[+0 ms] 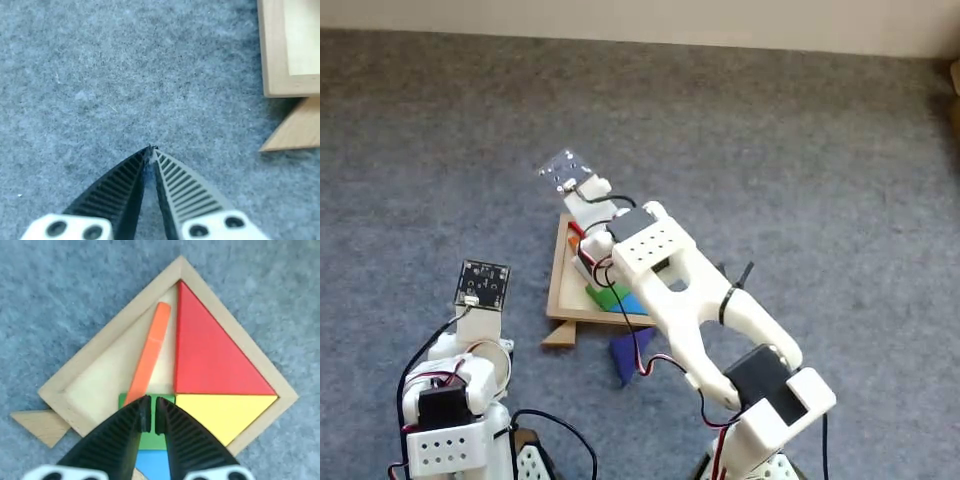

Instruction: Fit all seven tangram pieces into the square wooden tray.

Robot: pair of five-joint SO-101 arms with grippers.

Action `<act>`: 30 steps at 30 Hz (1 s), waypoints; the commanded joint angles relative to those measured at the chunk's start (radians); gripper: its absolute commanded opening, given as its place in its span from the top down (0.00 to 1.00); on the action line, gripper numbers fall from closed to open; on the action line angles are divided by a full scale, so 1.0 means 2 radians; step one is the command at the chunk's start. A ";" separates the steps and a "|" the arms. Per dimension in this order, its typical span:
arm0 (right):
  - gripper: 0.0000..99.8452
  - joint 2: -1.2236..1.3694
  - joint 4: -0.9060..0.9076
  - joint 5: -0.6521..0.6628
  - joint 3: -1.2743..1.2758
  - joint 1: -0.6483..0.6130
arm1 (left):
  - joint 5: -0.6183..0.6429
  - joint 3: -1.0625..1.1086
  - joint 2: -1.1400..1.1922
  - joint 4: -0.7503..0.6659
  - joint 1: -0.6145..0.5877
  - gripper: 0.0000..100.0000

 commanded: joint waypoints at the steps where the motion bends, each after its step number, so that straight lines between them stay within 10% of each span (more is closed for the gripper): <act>1: 0.97 -0.033 -0.026 -0.004 -0.003 -0.013 | 0.005 0.010 -0.023 0.003 0.005 0.99; 30: 0.97 0.040 -0.071 -0.002 0.000 0.003 | 0.005 0.010 -0.023 0.003 0.008 0.99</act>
